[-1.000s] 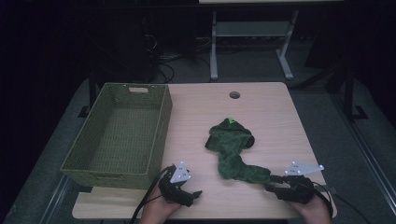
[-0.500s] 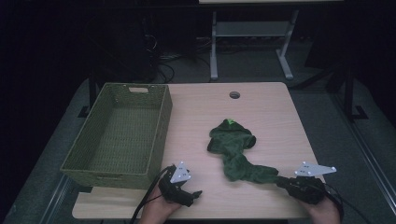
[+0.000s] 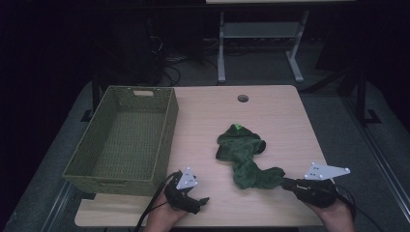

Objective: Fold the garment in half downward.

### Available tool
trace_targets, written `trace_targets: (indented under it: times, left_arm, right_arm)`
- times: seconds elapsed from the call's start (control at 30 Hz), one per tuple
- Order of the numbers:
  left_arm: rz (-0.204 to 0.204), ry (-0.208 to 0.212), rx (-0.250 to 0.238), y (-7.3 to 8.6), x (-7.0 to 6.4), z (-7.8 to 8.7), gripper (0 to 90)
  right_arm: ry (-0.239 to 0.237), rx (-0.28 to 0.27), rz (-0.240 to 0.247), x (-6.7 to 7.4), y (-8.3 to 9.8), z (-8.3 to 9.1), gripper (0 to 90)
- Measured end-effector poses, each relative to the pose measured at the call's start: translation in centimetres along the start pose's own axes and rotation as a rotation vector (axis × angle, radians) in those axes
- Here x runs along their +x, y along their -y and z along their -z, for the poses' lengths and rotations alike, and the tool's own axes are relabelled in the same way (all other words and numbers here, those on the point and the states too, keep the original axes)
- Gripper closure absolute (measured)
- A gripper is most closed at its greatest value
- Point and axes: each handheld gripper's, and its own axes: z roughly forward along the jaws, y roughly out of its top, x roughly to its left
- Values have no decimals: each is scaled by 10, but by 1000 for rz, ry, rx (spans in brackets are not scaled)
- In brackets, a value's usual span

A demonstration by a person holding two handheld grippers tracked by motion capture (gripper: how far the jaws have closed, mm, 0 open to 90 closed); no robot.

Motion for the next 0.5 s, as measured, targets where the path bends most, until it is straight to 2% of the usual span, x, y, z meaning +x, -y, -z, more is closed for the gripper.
trace_targets:
  times: [0.23, 0.5]
  left_arm:
    - [0, 0, 0, 0, 0, 0, 129]
    - [3, 0, -3, 0, 0, 0, 129]
  right_arm:
    - [-45, -10, 72, 9, -25, -10, 819]
    - [-93, 1, 125, 15, -51, -34, 812]
